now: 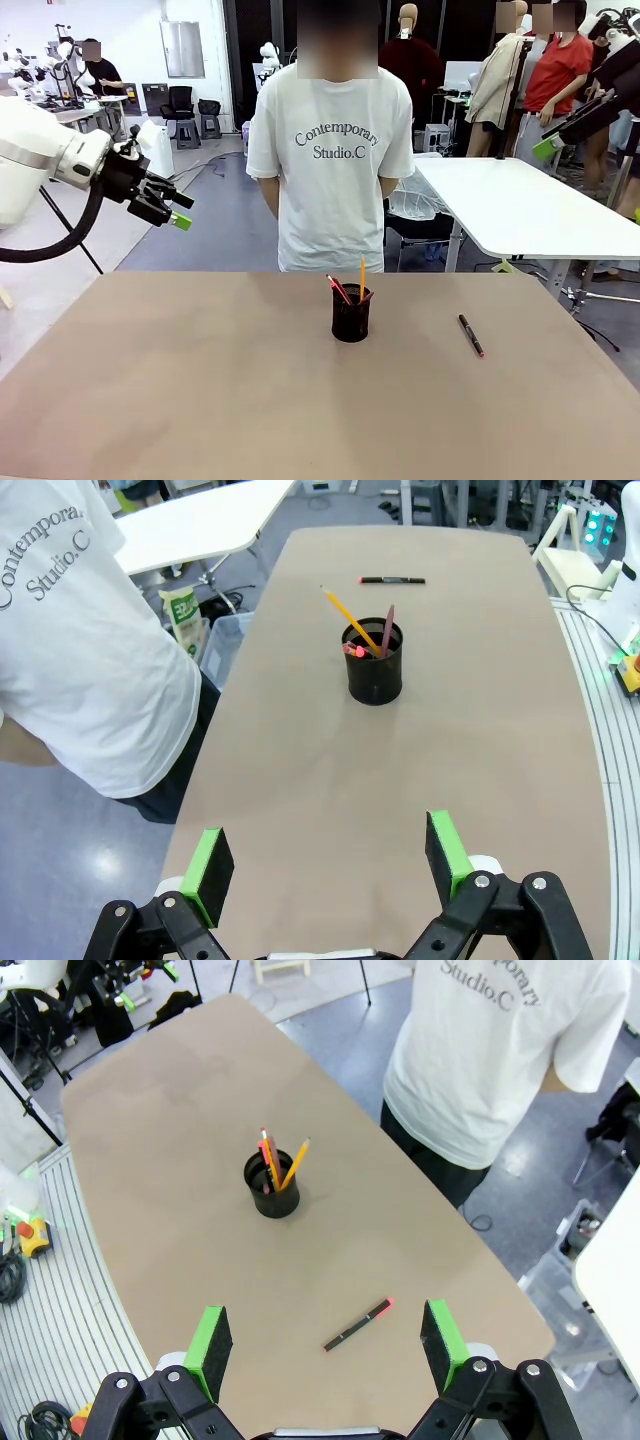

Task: Place the pens into the pen holder.
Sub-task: Pick up a writing instrument from the table and place it into the Pen holder.

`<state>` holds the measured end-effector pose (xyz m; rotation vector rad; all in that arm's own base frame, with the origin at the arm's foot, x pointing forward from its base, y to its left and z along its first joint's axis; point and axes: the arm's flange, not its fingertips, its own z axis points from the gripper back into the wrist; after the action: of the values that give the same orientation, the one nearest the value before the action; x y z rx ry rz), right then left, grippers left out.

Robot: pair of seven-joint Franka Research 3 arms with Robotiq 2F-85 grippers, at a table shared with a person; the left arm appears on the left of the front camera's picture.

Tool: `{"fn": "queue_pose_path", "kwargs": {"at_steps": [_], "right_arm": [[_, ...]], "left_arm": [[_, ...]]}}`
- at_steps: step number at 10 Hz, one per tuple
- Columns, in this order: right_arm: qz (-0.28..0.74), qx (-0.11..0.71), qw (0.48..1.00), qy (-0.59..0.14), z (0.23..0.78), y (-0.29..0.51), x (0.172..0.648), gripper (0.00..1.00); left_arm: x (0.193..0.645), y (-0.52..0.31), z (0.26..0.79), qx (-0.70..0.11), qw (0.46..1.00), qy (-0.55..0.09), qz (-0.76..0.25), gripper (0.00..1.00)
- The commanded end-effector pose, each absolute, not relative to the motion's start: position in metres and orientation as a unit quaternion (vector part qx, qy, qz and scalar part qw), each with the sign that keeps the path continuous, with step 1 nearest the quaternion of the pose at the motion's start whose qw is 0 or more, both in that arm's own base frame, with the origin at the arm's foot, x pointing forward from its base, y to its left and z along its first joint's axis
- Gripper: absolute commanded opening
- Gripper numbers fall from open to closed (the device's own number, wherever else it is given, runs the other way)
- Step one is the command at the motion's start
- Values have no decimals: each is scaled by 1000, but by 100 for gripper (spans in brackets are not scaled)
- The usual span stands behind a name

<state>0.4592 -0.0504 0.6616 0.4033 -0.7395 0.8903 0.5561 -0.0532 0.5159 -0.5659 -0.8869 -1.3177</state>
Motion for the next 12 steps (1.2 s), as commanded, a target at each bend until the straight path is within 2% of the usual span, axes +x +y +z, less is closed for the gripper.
{"fn": "queue_pose_path", "kwargs": {"at_steps": [1,6,8,9,10,12], "right_arm": [[419,194,814,-353,663,-50,459,100],[418,189,818,-347,662,-50,459,100],[405,165,855,-278,645,-25,478,100],[402,104,876,-243,634,-9,490,100],[414,77,883,-209,624,5,494,100],[418,-47,896,-141,604,33,505,100]], "left_arm": [[557,-51,517,-249,663,-395,-585,100],[557,-51,517,-249,663,-395,-585,100],[557,-51,517,-249,663,-395,-585,100],[557,-51,517,-249,663,-395,-585,100],[557,-51,517,-249,663,-395,-585,100],[557,-51,517,-249,663,-395,-585,100]]}}
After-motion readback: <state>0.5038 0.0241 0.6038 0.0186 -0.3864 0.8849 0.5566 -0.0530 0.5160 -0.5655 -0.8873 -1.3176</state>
